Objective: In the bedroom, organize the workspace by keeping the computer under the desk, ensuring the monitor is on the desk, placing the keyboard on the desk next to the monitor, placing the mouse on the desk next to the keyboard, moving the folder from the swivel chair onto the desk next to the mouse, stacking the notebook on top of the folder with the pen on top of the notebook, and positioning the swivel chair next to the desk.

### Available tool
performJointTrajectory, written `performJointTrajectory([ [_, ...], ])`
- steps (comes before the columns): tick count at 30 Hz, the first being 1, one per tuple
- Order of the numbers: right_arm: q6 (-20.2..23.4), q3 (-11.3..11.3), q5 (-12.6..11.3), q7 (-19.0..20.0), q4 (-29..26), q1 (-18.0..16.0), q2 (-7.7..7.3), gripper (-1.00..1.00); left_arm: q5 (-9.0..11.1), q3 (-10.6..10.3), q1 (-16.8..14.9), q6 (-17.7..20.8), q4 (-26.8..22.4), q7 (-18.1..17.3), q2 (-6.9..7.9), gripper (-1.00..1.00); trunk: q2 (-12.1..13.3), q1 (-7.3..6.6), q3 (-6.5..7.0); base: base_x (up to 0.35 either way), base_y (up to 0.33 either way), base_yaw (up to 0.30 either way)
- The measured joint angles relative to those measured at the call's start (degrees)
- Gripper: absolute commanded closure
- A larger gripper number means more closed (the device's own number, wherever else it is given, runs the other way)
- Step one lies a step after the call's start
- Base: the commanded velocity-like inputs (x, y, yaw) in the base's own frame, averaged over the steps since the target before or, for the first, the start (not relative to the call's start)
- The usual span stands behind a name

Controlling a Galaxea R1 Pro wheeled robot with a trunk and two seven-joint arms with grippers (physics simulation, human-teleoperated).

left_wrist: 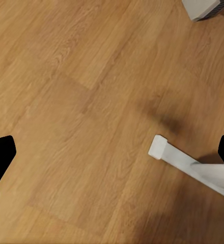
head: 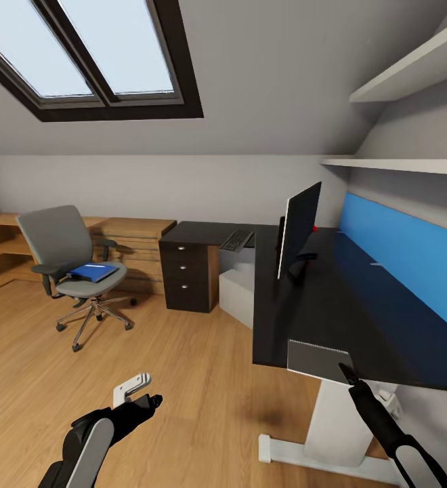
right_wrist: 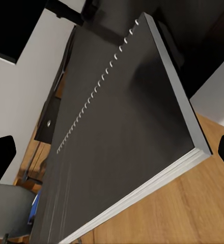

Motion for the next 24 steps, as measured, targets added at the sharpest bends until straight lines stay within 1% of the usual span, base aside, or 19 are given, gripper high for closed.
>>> performJointTrajectory([
  [17,0.21,-0.17,-0.09,-0.31,0.34,0.0,-0.1,-1.0,0.0,0.02,0.0,0.0,0.0,0.02,-0.03,-1.0,0.0,0.0,0.0,0.0,0.0,0.0],
  [24,0.23,-0.21,-0.09,-1.16,0.35,-0.08,-0.09,-1.0,0.0,0.03,0.0,0.0,0.0,0.0,-0.04,-1.0,0.0,0.0,0.0,0.0,0.0,0.0],
])
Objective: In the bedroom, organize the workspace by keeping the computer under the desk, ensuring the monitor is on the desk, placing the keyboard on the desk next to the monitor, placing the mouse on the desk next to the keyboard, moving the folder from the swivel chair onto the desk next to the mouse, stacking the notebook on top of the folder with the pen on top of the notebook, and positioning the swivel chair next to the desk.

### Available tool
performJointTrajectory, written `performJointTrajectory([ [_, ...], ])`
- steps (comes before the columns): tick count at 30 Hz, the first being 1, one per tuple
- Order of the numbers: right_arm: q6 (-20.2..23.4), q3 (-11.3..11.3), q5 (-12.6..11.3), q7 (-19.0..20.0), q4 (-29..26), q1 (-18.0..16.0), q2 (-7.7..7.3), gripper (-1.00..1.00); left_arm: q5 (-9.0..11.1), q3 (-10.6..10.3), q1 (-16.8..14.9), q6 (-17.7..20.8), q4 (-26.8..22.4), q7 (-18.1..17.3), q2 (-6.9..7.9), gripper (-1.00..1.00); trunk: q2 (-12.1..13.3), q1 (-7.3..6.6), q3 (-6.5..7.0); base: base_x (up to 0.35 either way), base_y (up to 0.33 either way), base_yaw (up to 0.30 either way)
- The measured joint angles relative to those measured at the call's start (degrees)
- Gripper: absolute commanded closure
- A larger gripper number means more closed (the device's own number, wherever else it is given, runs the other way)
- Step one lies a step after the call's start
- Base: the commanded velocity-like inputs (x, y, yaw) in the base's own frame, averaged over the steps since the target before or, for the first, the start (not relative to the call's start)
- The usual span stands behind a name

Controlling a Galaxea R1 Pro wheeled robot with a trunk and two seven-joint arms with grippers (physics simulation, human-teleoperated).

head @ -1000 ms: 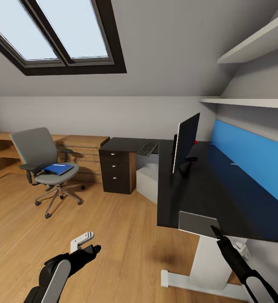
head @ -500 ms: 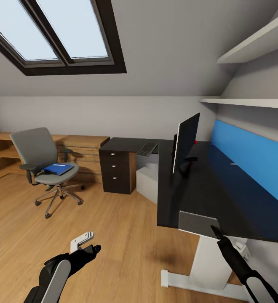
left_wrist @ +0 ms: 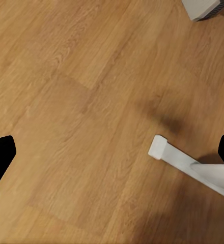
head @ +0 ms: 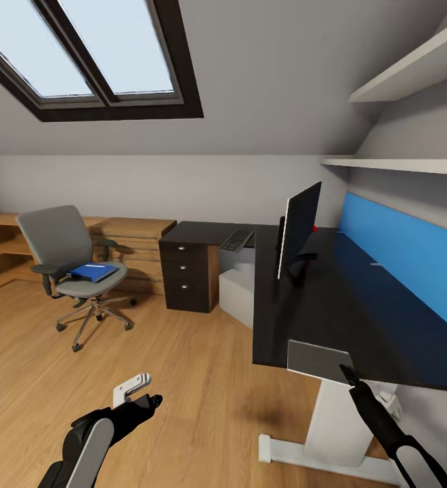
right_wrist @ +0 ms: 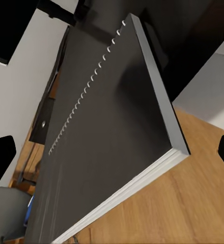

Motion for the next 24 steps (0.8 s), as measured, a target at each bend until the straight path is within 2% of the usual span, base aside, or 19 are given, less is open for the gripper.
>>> performJointTrajectory([
  [6,0.01,-0.02,0.0,-1.16,0.0,-0.01,0.0,-1.0,0.0,0.04,0.0,0.0,0.0,0.0,0.03,-1.0,0.0,0.0,0.0,0.0,0.0,0.0],
  [24,-0.06,0.0,0.0,-1.43,0.0,-0.01,0.0,-1.0,-0.06,0.06,0.0,0.0,0.0,-0.01,0.01,-1.0,0.0,0.0,0.0,0.001,0.0,0.0],
])
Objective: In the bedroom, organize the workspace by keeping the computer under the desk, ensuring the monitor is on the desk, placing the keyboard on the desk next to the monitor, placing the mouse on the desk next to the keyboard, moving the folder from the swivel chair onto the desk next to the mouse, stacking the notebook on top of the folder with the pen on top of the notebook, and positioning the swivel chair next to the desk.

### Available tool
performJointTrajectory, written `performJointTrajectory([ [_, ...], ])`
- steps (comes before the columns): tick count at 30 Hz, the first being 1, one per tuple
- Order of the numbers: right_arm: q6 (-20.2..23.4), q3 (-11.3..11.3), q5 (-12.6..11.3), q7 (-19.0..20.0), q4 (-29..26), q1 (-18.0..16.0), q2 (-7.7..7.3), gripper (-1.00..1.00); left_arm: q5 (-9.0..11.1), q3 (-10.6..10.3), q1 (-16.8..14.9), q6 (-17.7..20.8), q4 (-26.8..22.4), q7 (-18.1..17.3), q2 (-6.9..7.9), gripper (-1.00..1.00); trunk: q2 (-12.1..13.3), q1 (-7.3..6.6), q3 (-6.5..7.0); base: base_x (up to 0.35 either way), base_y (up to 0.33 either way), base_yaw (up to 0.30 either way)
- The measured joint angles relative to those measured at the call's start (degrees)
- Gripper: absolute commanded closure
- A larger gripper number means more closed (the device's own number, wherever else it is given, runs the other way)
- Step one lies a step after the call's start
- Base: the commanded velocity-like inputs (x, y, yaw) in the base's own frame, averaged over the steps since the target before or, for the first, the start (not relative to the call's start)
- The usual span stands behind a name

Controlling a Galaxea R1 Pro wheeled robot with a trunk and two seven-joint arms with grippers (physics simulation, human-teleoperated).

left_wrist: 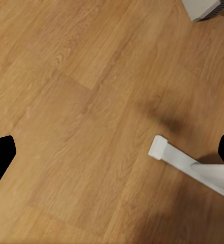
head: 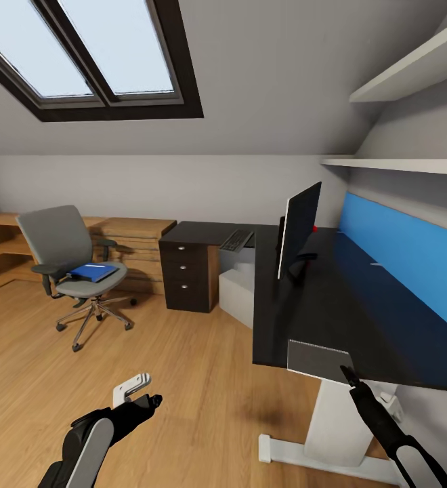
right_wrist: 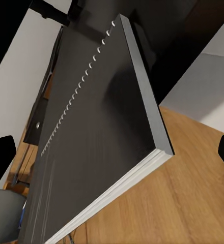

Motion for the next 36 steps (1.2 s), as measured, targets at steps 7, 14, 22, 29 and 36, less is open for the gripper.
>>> performJointTrajectory([
  [7,0.0,0.03,0.0,0.0,0.0,0.0,0.0,-1.0,0.04,0.0,0.0,0.0,0.0,0.07,0.04,-1.0,0.0,0.0,0.0,0.049,0.0,0.0],
  [14,0.05,0.03,0.0,0.0,-0.03,0.0,0.0,-1.0,-0.01,0.0,0.0,0.0,0.0,0.09,0.05,-1.0,0.0,0.0,0.0,0.009,0.0,0.0],
  [22,0.1,-0.02,-0.02,0.07,-0.13,-0.01,0.0,1.0,0.05,0.0,0.0,0.0,0.0,0.09,0.04,-1.0,0.0,0.0,0.0,0.0,0.0,0.0],
  [29,0.05,0.01,-0.01,0.03,-0.1,0.0,0.0,1.0,0.04,0.0,0.0,0.0,0.01,0.09,0.05,-1.0,0.0,0.0,0.0,0.0,0.0,0.0],
  [36,-0.05,0.02,-0.01,0.1,-0.11,-0.01,0.0,1.0,0.0,0.0,0.0,0.0,0.03,0.09,0.03,-1.0,0.0,0.0,0.0,0.0,0.0,0.0],
])
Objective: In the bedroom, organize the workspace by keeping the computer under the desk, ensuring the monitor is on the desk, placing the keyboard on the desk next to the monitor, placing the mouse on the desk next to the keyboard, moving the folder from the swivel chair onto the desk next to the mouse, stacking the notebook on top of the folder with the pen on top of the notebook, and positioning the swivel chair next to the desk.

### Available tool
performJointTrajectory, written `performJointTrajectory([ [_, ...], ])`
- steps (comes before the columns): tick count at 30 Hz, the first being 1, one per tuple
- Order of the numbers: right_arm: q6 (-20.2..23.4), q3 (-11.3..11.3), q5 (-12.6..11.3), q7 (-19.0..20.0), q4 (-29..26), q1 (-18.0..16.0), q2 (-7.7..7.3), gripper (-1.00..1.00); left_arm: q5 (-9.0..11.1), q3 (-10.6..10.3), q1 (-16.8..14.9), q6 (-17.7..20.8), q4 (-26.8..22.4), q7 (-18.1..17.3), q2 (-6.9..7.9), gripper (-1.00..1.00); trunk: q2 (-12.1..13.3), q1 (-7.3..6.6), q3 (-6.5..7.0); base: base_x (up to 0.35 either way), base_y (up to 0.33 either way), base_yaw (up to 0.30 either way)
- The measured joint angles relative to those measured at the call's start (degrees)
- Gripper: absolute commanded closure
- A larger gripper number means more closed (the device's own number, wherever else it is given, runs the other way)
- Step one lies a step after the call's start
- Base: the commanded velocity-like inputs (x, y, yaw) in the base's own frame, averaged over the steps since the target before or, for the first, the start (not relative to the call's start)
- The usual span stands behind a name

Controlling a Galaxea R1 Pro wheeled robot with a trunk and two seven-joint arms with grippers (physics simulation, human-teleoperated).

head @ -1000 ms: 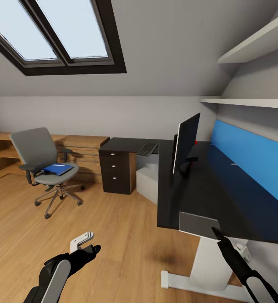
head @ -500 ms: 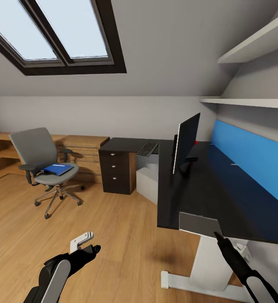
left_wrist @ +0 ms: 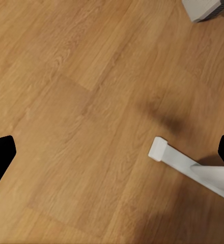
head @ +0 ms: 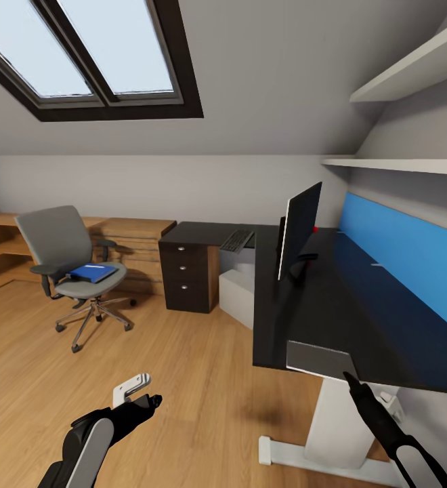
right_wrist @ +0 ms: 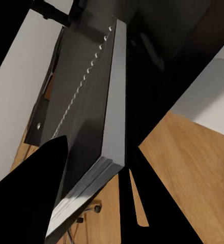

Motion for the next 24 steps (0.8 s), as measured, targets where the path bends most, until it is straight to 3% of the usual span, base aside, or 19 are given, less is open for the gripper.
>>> performJointTrajectory([
  [7,-0.09,0.14,0.05,0.46,-0.48,0.0,0.07,1.0,-0.02,-0.05,0.0,0.0,-0.03,0.03,-0.04,-1.0,2.79,-1.53,1.25,0.0,0.0,0.0],
  [16,0.36,0.31,-0.17,0.5,-7.03,0.16,0.15,1.0,-0.03,-0.02,0.0,0.0,0.02,0.13,-0.06,-1.0,6.4,-3.51,2.87,0.0,0.0,0.004],
  [24,0.46,0.37,-0.17,0.37,-8.29,0.17,0.25,1.0,-0.02,-0.02,0.01,0.0,0.04,0.17,-0.06,-1.0,9.62,-5.27,3.96,0.0,0.0,0.125],
])
